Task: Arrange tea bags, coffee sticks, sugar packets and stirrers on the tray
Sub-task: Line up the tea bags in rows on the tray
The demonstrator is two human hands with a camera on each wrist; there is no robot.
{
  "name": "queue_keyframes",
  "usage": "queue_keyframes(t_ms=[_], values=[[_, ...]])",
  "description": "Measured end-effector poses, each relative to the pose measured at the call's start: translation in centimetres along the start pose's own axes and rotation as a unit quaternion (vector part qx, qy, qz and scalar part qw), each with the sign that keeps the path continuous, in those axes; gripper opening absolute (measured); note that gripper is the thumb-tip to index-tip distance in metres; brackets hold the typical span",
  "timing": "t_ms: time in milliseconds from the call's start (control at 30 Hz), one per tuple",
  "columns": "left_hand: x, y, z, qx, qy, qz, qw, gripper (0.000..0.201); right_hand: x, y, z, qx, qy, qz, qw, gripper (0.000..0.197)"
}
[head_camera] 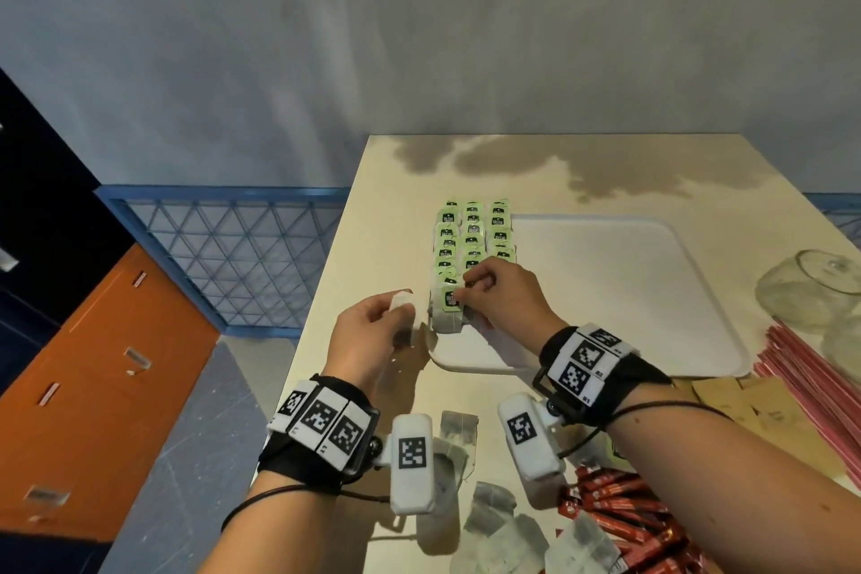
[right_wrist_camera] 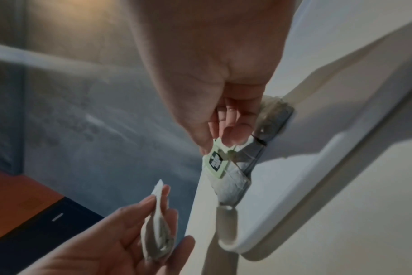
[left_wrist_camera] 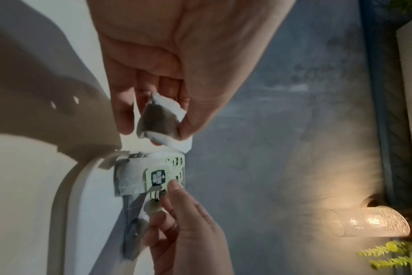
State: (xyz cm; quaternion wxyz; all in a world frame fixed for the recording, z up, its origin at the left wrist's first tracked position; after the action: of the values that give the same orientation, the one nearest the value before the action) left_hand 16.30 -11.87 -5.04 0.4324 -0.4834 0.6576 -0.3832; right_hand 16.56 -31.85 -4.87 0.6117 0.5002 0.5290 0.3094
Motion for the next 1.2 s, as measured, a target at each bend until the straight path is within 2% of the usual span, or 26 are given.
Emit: queue_keyframes(t_ms=[67, 200, 267, 367, 467, 567, 667, 800, 900, 1000, 1133, 1200], values=[[0.3, -0.5, -0.2, 0.021, -0.006, -0.006, 1.0, 0.023, -0.7, 0.7, -0.6, -0.011, -0.007, 0.018, 1.0, 0.016], [1.9, -1.6, -0.8, 0.051, 0.005, -0.008, 0.999, 0.031, -0.5, 2.7, -2.7, -0.019, 0.076, 0.082, 0.994, 0.015], [2.8, -2.2, -1.2, 0.07, 0.008, 0.013, 0.997, 0.033, -0.7, 3.1, -3.3, -0.027, 0.088, 0.076, 0.993, 0.012], [3.7, -3.2, -1.6, 0.12, -0.025, 0.086, 0.989, 0.035, -2.1, 3.0, -3.7, -0.021, 0.037, 0.073, 0.996, 0.016], [4.8, -4.2, -2.5, 0.188, -0.038, 0.178, 0.965, 0.032, -3.4, 3.3, -4.1, -0.031, -0.02, 0.04, 0.999, 0.016], [6.2, -4.5, -3.5, 0.207, -0.015, 0.203, 0.957, 0.032, -3.5, 4.0, -4.8, -0.048, -0.032, 0.026, 0.998, 0.013], [6.1, -5.0, -3.7, 0.223, -0.032, 0.202, 0.953, 0.025, -3.0, 4.6, -5.8, -0.058, -0.026, 0.032, 0.997, 0.014], [5.2, -5.3, -3.0, 0.224, -0.038, 0.174, 0.958, 0.011, -3.4, 5.0, -6.0, -0.072, -0.024, 0.049, 0.996, 0.016], [4.8, -4.8, -2.2, 0.191, -0.006, 0.116, 0.975, 0.015, -4.1, 4.8, -5.2, -0.078, -0.027, 0.02, 0.996, 0.011], [4.7, -4.0, -1.8, 0.161, 0.023, 0.08, 0.984, 0.025, -3.9, 4.2, -4.8, -0.063, 0.013, 0.006, 0.998, 0.006], [4.5, -2.4, -1.1, 0.139, 0.06, 0.125, 0.98, 0.023, -3.3, 1.4, -4.7, -0.005, 0.066, -0.012, 0.998, 0.01], [3.9, -2.0, -0.4, 0.138, 0.046, 0.169, 0.975, 0.024, -3.4, -0.3, -4.2, 0.018, 0.068, -0.041, 0.997, 0.011]])
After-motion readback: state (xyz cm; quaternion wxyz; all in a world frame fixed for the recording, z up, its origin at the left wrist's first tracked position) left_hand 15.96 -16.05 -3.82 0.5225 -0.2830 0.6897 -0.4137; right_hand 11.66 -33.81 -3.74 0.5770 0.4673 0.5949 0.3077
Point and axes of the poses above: each hand's wrist, its own z-axis towards the middle knuckle, its own x-axis out of the palm, y = z × x, the point moved 6 cm from there along z, towards the middle knuckle, and after that the axes turned 11 degrees about z, right-handed, at the moved point
